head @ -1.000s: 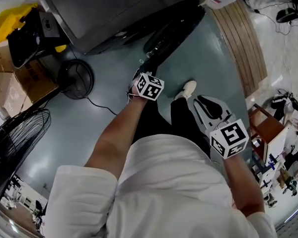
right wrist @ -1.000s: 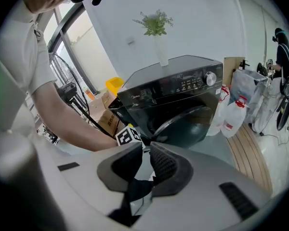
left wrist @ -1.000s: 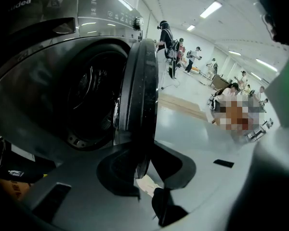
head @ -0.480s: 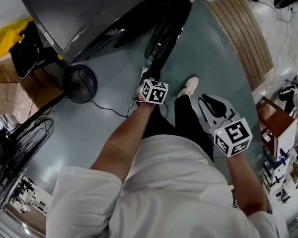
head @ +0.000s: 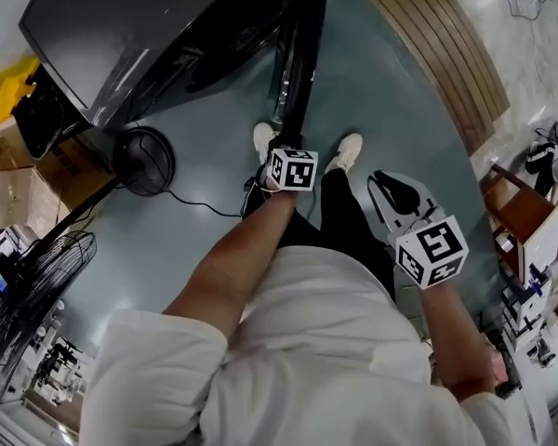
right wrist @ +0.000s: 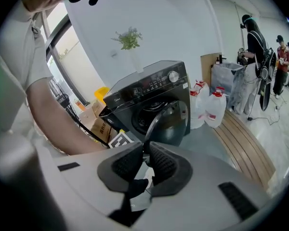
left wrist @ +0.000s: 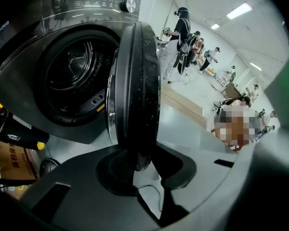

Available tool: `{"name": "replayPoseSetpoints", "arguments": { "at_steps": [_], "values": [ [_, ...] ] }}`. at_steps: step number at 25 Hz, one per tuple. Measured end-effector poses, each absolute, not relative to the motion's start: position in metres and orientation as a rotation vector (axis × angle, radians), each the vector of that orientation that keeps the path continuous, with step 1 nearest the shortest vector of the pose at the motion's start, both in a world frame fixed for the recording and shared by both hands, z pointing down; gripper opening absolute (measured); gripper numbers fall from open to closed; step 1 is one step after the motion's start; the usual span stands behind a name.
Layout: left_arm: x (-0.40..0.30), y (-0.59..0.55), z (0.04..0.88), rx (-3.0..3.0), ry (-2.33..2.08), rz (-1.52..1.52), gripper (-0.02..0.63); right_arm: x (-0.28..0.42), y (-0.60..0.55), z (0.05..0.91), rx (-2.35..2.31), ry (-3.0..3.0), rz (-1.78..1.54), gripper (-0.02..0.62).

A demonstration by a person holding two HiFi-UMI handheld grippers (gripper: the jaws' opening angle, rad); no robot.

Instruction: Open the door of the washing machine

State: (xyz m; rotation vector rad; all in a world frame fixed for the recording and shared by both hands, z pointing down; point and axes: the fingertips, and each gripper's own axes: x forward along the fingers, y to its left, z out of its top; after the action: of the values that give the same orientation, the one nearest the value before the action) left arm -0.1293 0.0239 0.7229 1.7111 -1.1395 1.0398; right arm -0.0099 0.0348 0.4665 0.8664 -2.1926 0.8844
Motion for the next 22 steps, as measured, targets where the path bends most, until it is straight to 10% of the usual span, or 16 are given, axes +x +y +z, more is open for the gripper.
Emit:
{"name": "replayPoseSetpoints", "arguments": {
  "at_steps": [22],
  "values": [
    [0.041, 0.013, 0.726, 1.509, -1.079, 0.823, 0.116, 0.105, 0.042, 0.472, 0.966, -2.164, 0.913, 0.054]
  ]
}}
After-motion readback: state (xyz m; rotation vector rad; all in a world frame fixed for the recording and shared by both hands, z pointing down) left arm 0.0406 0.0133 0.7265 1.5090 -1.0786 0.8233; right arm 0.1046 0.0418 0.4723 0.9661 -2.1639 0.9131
